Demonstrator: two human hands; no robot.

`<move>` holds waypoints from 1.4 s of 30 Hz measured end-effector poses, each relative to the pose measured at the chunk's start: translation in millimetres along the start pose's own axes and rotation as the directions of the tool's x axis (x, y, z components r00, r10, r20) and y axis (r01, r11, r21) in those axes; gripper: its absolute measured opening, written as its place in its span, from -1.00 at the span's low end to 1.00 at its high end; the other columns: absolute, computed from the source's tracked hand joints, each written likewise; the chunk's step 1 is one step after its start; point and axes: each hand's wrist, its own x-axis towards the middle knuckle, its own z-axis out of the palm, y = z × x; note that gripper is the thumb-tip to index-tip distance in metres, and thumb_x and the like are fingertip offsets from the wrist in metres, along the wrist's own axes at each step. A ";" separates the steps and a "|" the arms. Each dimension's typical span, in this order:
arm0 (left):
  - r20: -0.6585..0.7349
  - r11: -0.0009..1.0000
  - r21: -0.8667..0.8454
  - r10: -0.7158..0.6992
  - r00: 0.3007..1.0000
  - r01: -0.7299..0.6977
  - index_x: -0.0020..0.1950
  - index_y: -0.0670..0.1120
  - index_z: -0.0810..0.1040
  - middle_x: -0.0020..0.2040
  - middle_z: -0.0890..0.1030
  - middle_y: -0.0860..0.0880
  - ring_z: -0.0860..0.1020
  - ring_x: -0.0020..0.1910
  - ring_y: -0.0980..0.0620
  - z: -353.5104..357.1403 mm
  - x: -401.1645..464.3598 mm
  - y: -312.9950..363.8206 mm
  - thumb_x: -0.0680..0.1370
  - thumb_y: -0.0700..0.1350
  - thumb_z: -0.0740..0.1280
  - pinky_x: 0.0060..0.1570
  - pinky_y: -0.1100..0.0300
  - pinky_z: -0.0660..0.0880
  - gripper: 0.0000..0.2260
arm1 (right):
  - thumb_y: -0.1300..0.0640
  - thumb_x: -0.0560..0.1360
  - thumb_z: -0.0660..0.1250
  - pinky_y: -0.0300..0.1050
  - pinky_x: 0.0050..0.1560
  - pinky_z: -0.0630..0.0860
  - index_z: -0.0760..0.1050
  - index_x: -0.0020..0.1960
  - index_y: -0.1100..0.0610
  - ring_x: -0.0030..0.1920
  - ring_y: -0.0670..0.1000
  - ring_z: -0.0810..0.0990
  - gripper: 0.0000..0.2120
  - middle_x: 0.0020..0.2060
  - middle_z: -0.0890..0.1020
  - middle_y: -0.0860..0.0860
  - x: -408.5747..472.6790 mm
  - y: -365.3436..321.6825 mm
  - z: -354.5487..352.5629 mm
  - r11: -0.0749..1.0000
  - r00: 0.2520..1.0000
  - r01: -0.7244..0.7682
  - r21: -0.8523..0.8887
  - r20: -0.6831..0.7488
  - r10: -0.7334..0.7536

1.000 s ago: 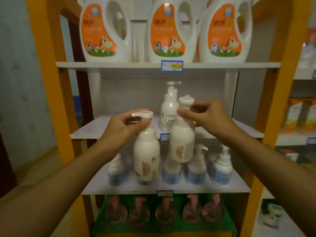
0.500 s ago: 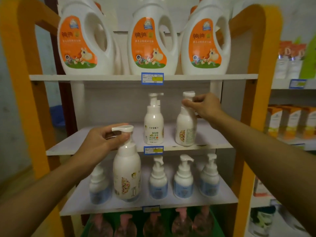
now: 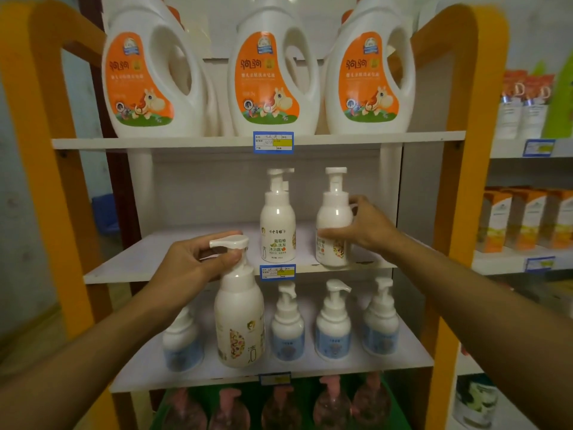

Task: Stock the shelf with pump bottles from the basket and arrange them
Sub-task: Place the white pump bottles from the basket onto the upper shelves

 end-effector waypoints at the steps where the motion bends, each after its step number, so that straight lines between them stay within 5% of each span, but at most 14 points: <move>1: 0.001 1.000 -0.007 -0.002 1.000 0.002 0.12 0.10 0.62 -0.02 0.71 0.15 0.66 -0.04 0.19 0.6 -0.1 -0.9 0.37 -0.03 0.41 -0.27 0.43 0.55 -0.68 | -0.07 0.21 0.58 0.07 0.12 0.55 0.25 0.34 0.10 0.10 0.07 0.55 -0.16 0.14 0.51 0.04 0.0 3.8 1.9 1.000 1.000 -0.005 -0.012 -0.005 0.005; 8: 0.008 1.000 0.002 -0.008 1.000 0.008 0.08 0.15 0.63 -0.01 0.70 0.18 0.65 -0.04 0.22 0.6 2.9 -6.2 0.33 0.04 0.42 -0.27 0.44 0.54 -0.68 | 0.04 0.26 0.57 0.10 0.14 0.54 0.26 0.32 0.08 0.11 0.08 0.54 -0.25 0.18 0.50 0.06 13.9 13.8 6.6 0.999 1.000 -0.010 0.043 -0.028 0.011; 13: 0.020 1.000 0.001 -0.012 1.000 0.012 0.09 0.13 0.64 0.00 0.71 0.12 0.66 -0.02 0.17 -4.0 3.8 -8.9 0.33 0.03 0.42 -0.24 0.42 0.56 -0.67 | 0.11 0.33 0.52 -0.15 -0.21 0.56 0.31 0.40 -0.03 -0.03 0.00 0.59 -0.29 0.10 0.57 0.05 16.9 21.7 -0.1 0.988 0.998 -0.001 0.153 0.069 -0.010; 17: 0.016 1.000 0.017 -0.025 1.000 0.024 0.10 0.14 0.62 0.01 0.70 0.15 0.65 -0.02 0.19 -4.4 4.1 -12.6 0.40 -0.04 0.41 -0.24 0.43 0.56 -0.72 | 0.09 0.29 0.54 0.00 -0.04 0.60 0.30 0.34 0.08 0.03 0.07 0.59 -0.30 0.09 0.55 0.06 22.6 29.8 -1.1 0.988 0.998 -0.057 0.146 0.033 0.052; 21: 0.021 0.999 0.033 -0.027 0.999 0.026 0.13 0.13 0.62 0.02 0.70 0.16 0.64 -0.01 0.20 -5.3 3.2 -14.2 0.43 -0.06 0.41 -0.24 0.43 0.55 -0.72 | 0.05 0.29 0.54 -0.08 -0.13 0.58 0.38 0.19 0.03 -0.01 -0.02 0.60 -0.45 0.04 0.58 -0.02 25.9 33.7 -5.3 0.983 0.993 -0.071 0.171 0.100 0.055; 36: 0.007 0.999 0.016 -0.038 0.999 0.037 0.19 0.09 0.56 0.02 0.71 0.05 0.67 0.00 0.09 -2.8 1.1 -12.7 0.49 -0.15 0.38 -0.16 0.30 0.61 -0.70 | 0.17 0.47 0.38 -0.20 -0.16 0.56 0.30 0.42 0.05 0.00 -0.10 0.57 -0.44 0.30 0.50 0.04 16.0 36.0 -2.2 0.964 0.983 -0.043 0.263 0.183 -0.006; 40: -0.007 1.000 0.004 -0.022 1.000 0.022 0.15 0.08 0.56 0.01 0.71 0.03 0.67 -0.02 0.10 -3.4 2.1 -9.3 0.49 -0.16 0.38 -0.17 0.31 0.60 -0.73 | 0.12 0.45 0.41 0.04 0.15 0.52 0.09 0.51 0.01 0.26 0.09 0.47 -0.26 0.42 0.36 0.05 7.2 27.4 -2.2 0.984 0.998 -0.017 0.178 0.067 0.005; 42: -0.012 1.000 0.006 -0.007 1.000 0.007 0.09 0.13 0.56 -0.02 0.72 0.08 0.67 -0.04 0.16 -3.0 3.1 -6.2 0.49 -0.15 0.38 -0.20 0.35 0.58 -0.77 | 0.07 0.44 0.42 0.02 0.15 0.50 0.19 0.45 0.00 0.20 0.07 0.50 -0.33 0.28 0.45 0.01 -0.4 18.4 -4.7 0.989 0.993 0.067 0.132 -0.104 -0.053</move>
